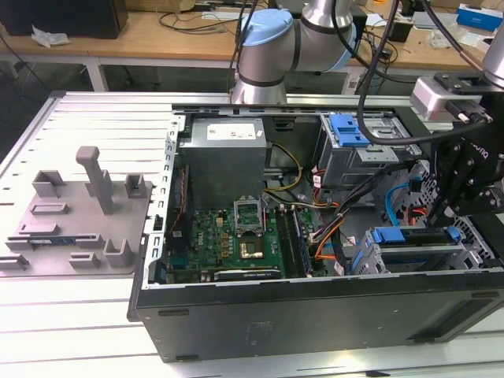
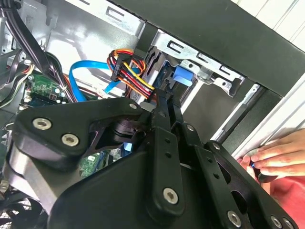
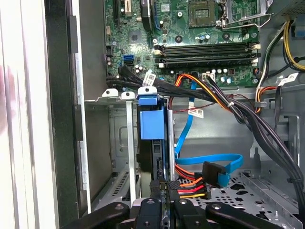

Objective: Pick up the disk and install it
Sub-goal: 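Insert the first disk wire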

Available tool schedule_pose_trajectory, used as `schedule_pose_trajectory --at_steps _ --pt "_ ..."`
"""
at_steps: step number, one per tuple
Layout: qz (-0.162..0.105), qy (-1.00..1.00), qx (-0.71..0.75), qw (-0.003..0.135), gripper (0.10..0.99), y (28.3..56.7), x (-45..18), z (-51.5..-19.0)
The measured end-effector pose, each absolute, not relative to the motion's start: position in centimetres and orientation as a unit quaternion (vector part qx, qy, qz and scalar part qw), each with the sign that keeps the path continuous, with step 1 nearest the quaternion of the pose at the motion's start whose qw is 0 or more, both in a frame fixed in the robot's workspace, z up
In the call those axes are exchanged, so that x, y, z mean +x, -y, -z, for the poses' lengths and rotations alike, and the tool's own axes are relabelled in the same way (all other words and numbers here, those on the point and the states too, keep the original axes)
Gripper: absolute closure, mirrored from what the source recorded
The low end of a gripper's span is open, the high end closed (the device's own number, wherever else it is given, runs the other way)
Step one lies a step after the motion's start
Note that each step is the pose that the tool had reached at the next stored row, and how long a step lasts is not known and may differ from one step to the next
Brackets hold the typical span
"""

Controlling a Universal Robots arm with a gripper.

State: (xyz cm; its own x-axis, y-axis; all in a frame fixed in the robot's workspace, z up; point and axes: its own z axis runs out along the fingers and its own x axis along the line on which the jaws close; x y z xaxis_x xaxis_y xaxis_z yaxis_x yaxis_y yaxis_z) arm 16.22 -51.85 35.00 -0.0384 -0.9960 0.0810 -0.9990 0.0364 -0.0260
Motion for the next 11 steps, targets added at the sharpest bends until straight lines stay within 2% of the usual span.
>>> schedule_pose_trajectory --at_steps 11 --pt "-0.037 0.720 0.693 0.020 0.918 51.87 16.21 -34.52"
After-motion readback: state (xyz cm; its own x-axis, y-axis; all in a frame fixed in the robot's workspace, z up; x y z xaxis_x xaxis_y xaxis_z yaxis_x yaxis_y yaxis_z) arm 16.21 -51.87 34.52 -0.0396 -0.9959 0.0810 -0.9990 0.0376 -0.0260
